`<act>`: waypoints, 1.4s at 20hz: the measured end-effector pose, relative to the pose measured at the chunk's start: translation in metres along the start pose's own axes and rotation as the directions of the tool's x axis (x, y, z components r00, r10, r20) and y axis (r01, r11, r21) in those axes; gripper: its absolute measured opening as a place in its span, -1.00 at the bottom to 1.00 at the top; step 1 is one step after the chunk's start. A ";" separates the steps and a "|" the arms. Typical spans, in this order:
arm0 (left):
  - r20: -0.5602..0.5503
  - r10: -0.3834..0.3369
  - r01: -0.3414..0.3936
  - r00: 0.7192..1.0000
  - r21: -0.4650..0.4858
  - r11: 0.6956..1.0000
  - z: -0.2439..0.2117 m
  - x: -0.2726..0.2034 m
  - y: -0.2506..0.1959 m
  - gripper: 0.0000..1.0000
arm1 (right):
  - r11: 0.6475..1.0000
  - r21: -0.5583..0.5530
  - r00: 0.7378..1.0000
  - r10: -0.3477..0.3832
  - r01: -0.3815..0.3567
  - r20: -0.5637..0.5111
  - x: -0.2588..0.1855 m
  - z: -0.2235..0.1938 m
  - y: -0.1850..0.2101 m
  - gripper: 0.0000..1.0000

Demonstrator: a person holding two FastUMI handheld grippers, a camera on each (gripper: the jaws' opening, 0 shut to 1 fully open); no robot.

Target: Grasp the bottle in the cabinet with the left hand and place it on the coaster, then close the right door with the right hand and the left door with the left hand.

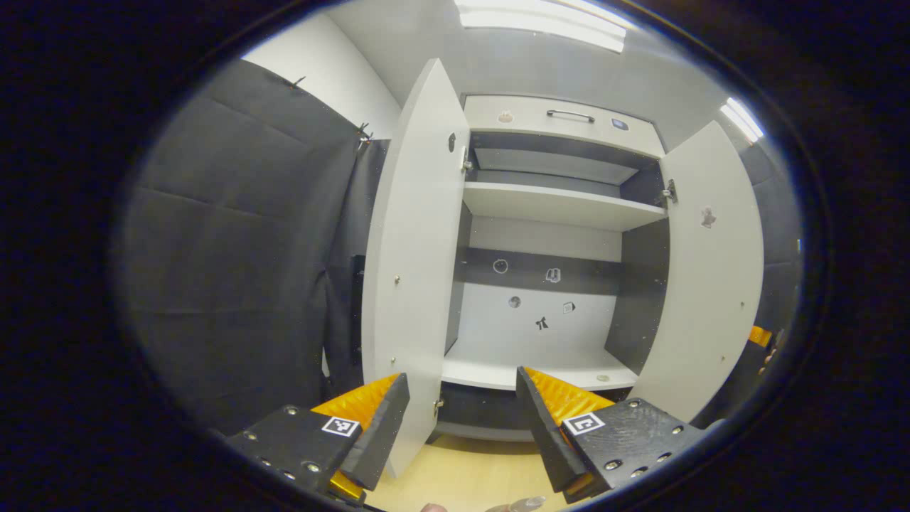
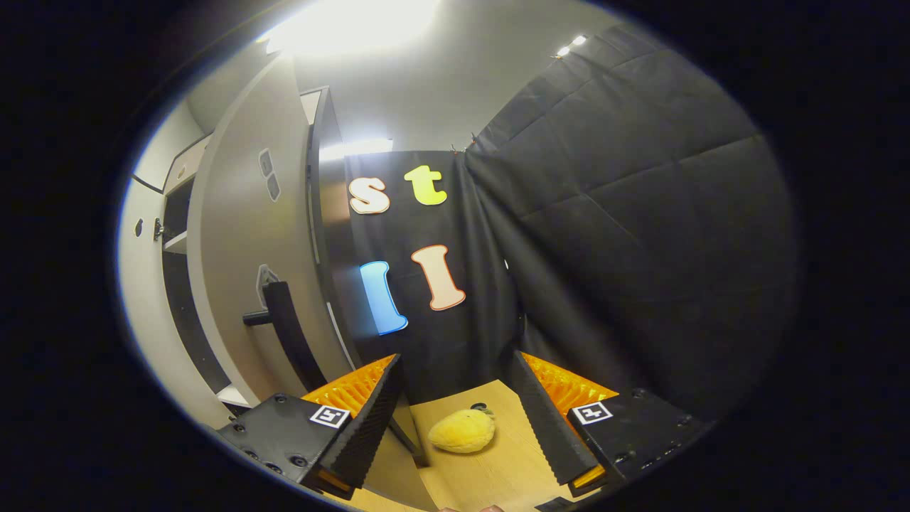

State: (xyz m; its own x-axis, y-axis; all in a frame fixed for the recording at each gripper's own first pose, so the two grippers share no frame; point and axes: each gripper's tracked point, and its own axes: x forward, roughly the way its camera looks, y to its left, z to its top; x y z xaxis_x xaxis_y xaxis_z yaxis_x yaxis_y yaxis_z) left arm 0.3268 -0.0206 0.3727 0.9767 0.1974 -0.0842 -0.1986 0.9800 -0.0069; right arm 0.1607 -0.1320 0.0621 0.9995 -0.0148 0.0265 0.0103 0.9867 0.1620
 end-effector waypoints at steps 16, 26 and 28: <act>-0.034 0.123 -0.124 0.992 -0.010 0.992 -0.038 -0.023 -0.007 0.76 | 0.937 -0.194 0.957 0.280 -0.290 -0.080 0.019 0.011 0.051 0.93; -0.024 0.070 -0.069 0.997 0.007 0.998 -0.034 -0.032 0.035 0.89 | 0.947 -0.205 0.969 0.237 -0.248 -0.075 -0.007 0.001 0.094 0.86; -0.028 0.063 -0.063 0.998 0.014 0.998 -0.036 -0.035 0.047 0.76 | 0.944 -0.212 0.967 0.244 -0.254 -0.071 -0.010 -0.002 0.112 0.86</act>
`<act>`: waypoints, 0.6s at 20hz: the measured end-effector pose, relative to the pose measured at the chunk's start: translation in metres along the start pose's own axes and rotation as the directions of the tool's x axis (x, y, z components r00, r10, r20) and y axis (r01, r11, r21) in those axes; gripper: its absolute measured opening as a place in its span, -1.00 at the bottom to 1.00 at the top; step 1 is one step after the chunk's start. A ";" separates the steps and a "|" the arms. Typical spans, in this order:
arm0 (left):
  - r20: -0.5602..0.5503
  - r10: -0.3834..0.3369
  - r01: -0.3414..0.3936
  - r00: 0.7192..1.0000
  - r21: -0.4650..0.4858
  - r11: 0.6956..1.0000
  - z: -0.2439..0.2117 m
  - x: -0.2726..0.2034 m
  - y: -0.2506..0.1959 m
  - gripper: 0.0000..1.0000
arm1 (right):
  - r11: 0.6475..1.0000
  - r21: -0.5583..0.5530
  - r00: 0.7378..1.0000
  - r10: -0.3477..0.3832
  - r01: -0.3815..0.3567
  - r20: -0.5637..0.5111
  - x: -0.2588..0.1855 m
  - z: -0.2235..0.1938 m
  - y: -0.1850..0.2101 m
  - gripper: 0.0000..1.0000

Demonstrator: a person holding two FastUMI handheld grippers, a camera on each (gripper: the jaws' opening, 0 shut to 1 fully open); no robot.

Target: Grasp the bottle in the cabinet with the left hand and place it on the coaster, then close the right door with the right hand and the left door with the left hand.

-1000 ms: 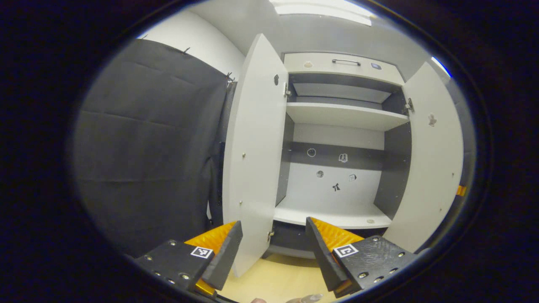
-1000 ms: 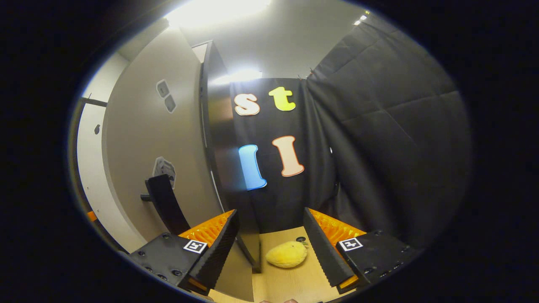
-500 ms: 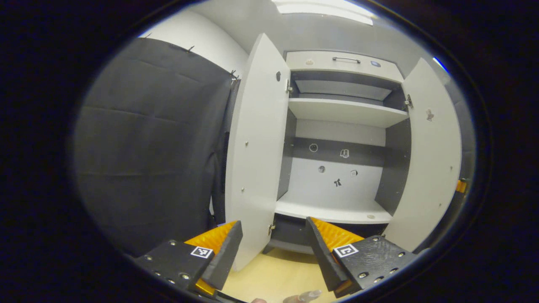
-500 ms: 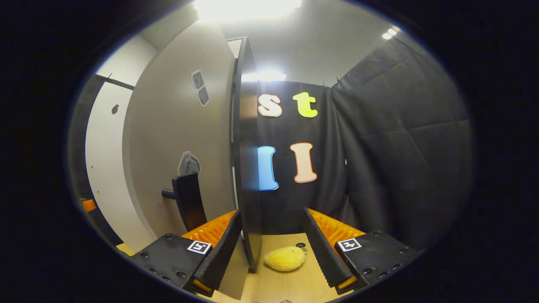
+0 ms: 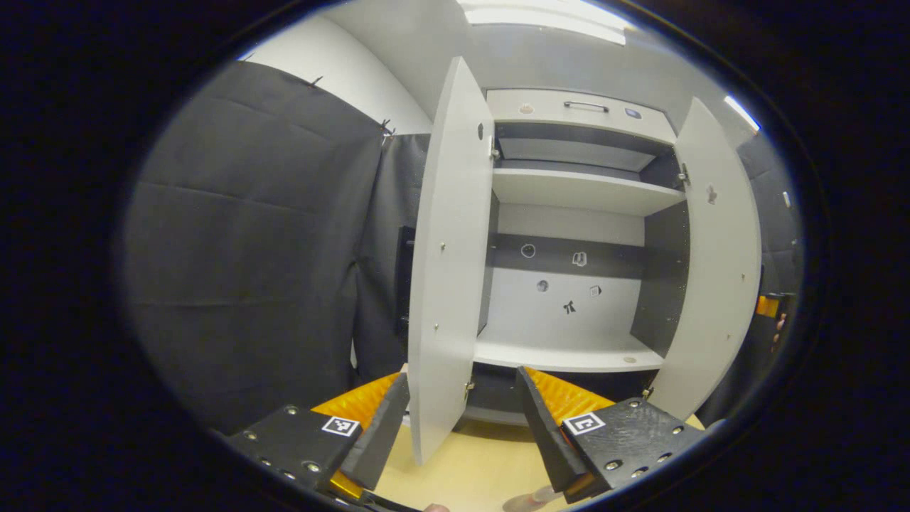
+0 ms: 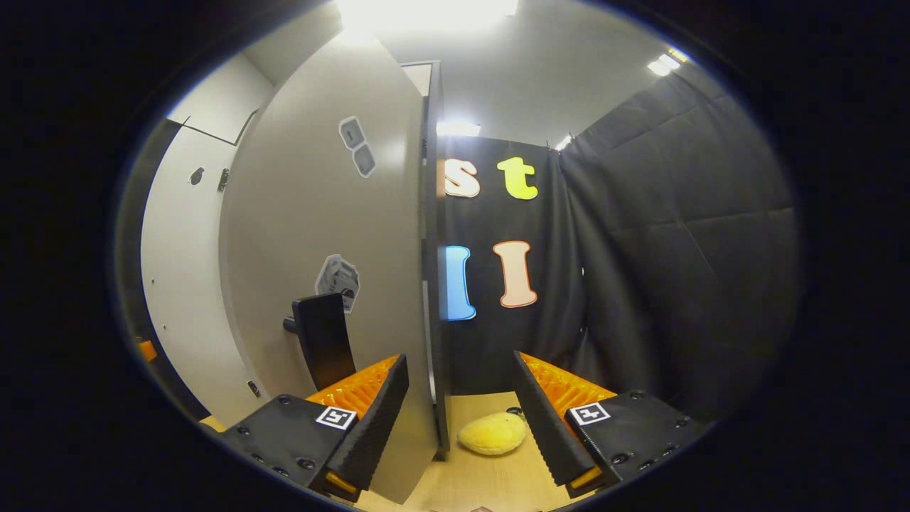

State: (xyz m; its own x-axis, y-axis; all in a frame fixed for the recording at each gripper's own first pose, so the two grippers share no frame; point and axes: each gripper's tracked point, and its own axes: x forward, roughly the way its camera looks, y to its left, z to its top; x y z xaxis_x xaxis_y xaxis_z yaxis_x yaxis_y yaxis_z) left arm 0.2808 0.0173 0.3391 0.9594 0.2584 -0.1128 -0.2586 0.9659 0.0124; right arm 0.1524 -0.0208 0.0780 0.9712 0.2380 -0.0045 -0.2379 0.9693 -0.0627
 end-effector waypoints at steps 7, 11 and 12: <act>0.004 0.022 -0.021 1.000 -0.025 0.999 0.000 -0.004 0.049 0.77 | 0.998 0.019 0.998 0.061 -0.061 0.001 0.020 -0.004 0.078 0.87; 0.002 0.071 -0.071 0.997 -0.010 0.997 -0.004 -0.017 0.096 0.63 | 0.982 0.125 0.990 0.140 -0.142 0.027 0.028 0.005 0.129 0.89; 0.005 0.086 -0.086 0.996 -0.010 0.996 -0.005 -0.022 0.109 0.72 | 0.983 0.131 0.992 0.121 -0.126 0.042 0.025 0.008 0.130 0.88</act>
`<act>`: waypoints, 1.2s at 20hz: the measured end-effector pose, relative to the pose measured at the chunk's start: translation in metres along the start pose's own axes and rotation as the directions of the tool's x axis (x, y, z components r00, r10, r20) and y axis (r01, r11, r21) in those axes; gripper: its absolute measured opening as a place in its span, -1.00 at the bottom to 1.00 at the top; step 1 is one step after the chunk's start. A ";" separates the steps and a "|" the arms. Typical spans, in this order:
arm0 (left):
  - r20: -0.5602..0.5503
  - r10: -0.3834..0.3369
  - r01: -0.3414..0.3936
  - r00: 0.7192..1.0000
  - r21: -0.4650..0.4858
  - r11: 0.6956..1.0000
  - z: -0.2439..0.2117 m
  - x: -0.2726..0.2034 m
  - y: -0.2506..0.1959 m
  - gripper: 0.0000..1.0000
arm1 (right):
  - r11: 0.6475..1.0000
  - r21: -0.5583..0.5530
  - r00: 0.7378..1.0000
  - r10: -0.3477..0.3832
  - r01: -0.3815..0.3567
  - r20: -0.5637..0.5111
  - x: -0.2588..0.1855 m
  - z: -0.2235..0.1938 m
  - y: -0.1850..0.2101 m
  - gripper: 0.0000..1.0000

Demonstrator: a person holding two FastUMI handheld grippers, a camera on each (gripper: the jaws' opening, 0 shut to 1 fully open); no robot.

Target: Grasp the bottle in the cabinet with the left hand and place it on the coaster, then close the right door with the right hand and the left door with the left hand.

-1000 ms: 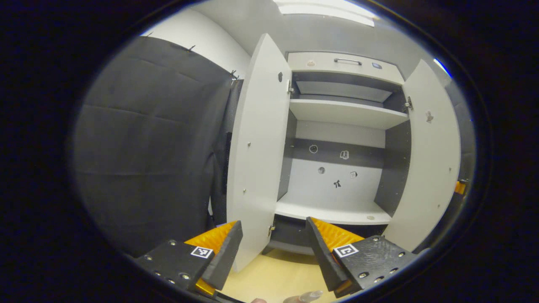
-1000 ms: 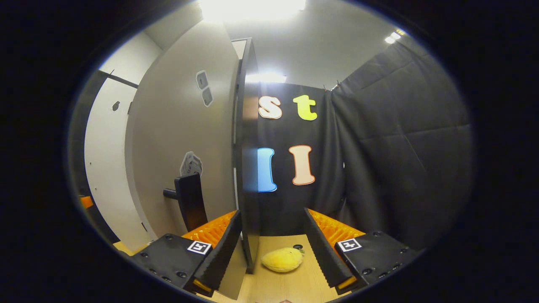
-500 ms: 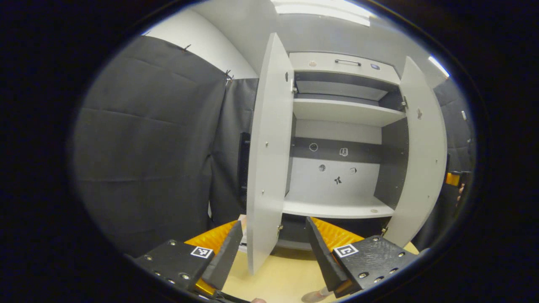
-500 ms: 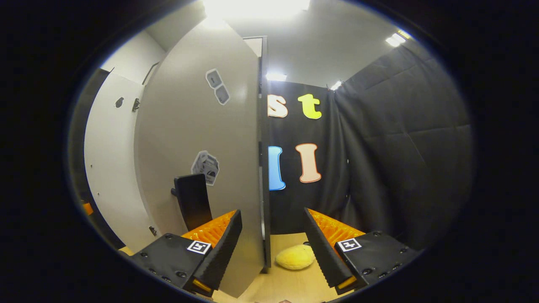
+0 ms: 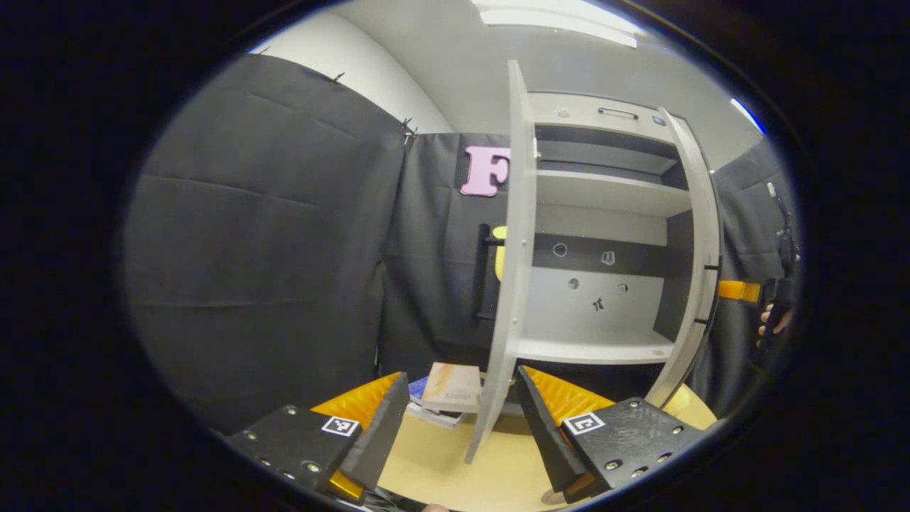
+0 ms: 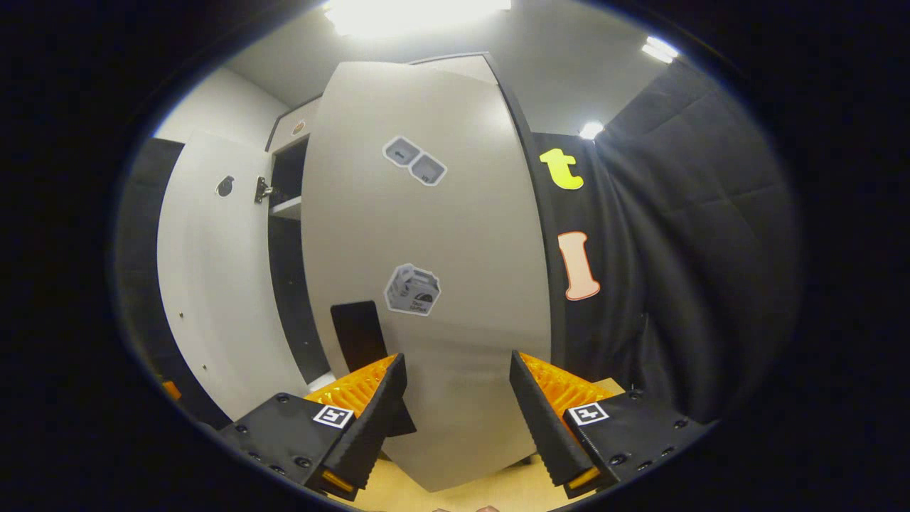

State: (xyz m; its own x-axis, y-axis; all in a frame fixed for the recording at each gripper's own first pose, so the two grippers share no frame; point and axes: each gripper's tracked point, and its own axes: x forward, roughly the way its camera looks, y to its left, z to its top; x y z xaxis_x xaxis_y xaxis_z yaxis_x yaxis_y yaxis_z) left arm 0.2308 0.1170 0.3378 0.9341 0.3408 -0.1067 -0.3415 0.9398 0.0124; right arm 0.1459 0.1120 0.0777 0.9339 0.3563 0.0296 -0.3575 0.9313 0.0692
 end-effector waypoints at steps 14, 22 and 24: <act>0.041 -0.029 0.029 0.999 -0.019 0.999 0.015 0.075 0.116 0.76 | 0.989 0.004 0.989 -0.149 0.149 -0.005 -0.057 -0.028 0.000 0.87; 0.077 -0.265 0.262 0.961 0.040 0.964 0.066 0.150 0.087 0.83 | 0.980 -0.049 0.981 -0.194 0.193 -0.028 -0.095 -0.036 -0.003 0.87; 0.070 -0.330 0.329 0.941 0.034 0.944 0.074 0.164 0.066 0.76 | 0.977 -0.070 0.979 -0.202 0.201 -0.021 -0.101 -0.037 -0.005 0.87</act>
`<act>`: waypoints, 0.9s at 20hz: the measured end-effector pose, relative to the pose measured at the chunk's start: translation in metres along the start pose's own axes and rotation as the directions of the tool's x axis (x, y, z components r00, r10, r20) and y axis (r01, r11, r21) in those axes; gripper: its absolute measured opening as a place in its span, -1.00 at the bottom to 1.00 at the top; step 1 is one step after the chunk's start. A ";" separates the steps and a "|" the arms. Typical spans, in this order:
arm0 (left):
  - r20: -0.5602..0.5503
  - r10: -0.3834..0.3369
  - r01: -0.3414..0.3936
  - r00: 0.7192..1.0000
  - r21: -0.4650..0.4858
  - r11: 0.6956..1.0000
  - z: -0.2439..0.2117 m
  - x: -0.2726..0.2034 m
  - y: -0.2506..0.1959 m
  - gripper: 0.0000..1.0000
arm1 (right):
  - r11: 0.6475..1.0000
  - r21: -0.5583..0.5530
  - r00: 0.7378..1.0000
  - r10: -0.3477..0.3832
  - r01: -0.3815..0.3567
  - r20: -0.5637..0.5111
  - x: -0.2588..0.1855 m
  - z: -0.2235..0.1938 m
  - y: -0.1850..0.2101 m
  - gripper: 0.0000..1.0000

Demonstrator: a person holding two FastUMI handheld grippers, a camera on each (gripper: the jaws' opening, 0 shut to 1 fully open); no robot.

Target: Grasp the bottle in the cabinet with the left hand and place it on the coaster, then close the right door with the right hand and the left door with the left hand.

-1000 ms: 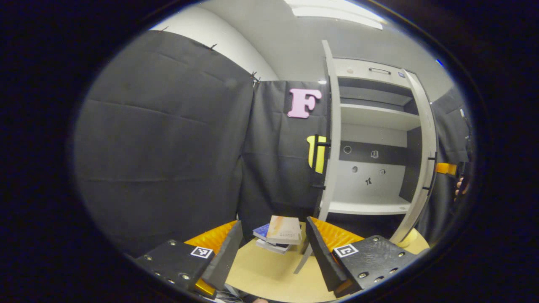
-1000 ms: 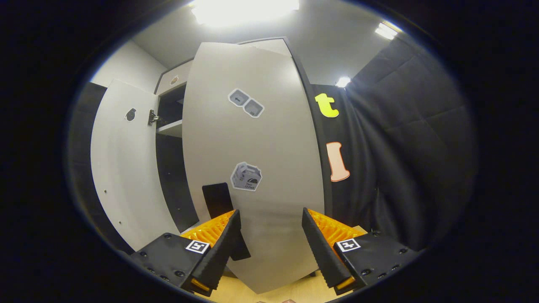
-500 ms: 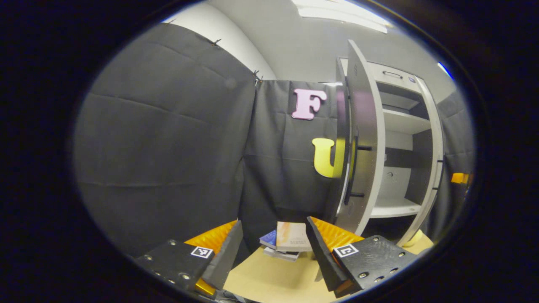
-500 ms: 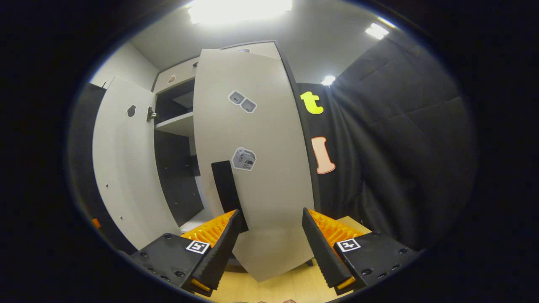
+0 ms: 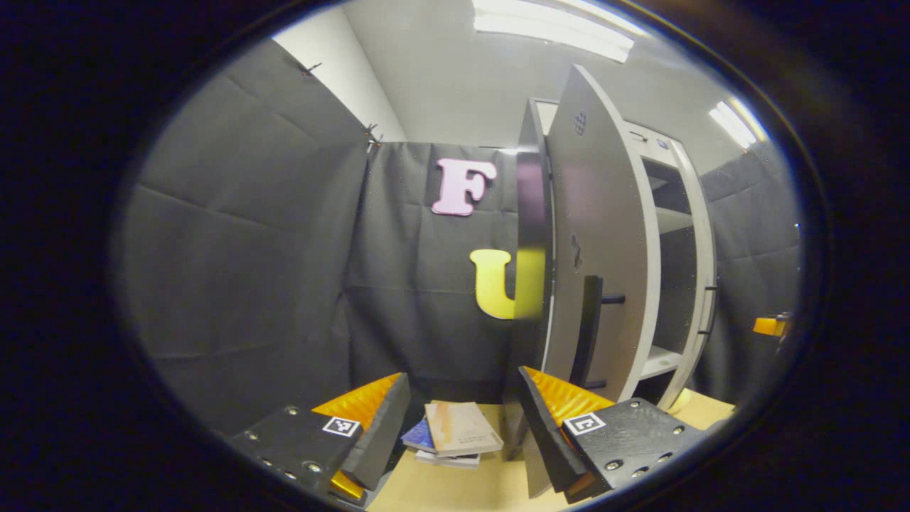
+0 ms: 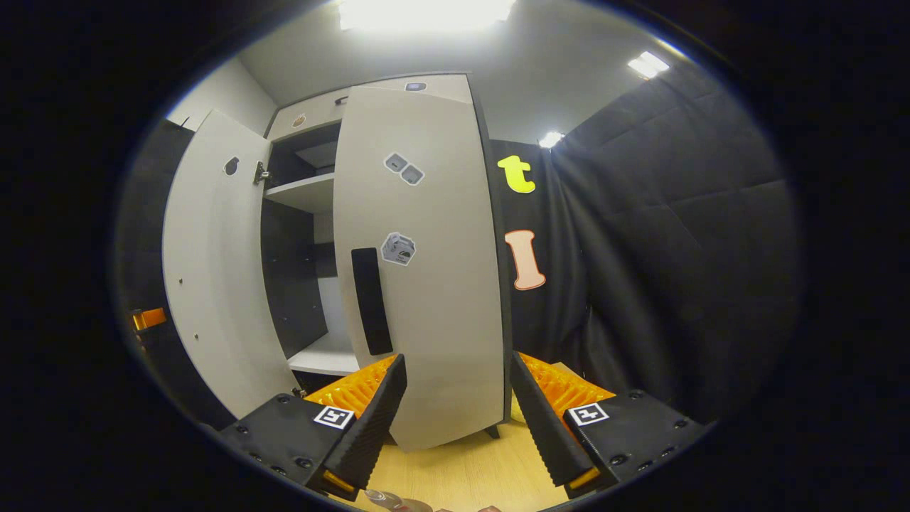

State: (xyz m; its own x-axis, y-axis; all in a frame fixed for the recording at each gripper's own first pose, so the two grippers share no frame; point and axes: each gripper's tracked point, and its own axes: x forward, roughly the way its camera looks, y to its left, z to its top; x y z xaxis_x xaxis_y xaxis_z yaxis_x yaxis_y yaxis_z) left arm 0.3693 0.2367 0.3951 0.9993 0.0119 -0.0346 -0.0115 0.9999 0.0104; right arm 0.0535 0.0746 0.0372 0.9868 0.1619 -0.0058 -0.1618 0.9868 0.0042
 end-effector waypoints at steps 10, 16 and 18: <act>0.001 -0.104 0.104 0.995 -0.002 0.995 0.021 0.055 -0.040 0.84 | 0.999 -0.020 0.998 -0.051 0.051 -0.035 -0.012 -0.024 -0.026 0.87; -0.015 -0.119 0.119 0.993 -0.002 0.993 0.022 0.060 -0.054 0.75 | 0.996 0.030 0.994 -0.077 0.080 -0.073 -0.004 -0.035 -0.048 0.87; -0.025 -0.136 0.135 0.990 -0.011 0.991 0.020 0.059 -0.070 0.75 | 0.996 0.051 0.994 -0.071 0.076 -0.079 0.002 -0.034 -0.053 0.87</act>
State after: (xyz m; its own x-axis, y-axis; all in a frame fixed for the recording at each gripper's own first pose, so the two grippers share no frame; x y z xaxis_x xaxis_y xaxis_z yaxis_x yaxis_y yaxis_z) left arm 0.4295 0.1673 0.4122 0.9905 -0.1236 -0.0605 0.1235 0.9923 -0.0050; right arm 0.0637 0.0231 0.0034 0.9923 0.0907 -0.0848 -0.0863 0.9948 0.0549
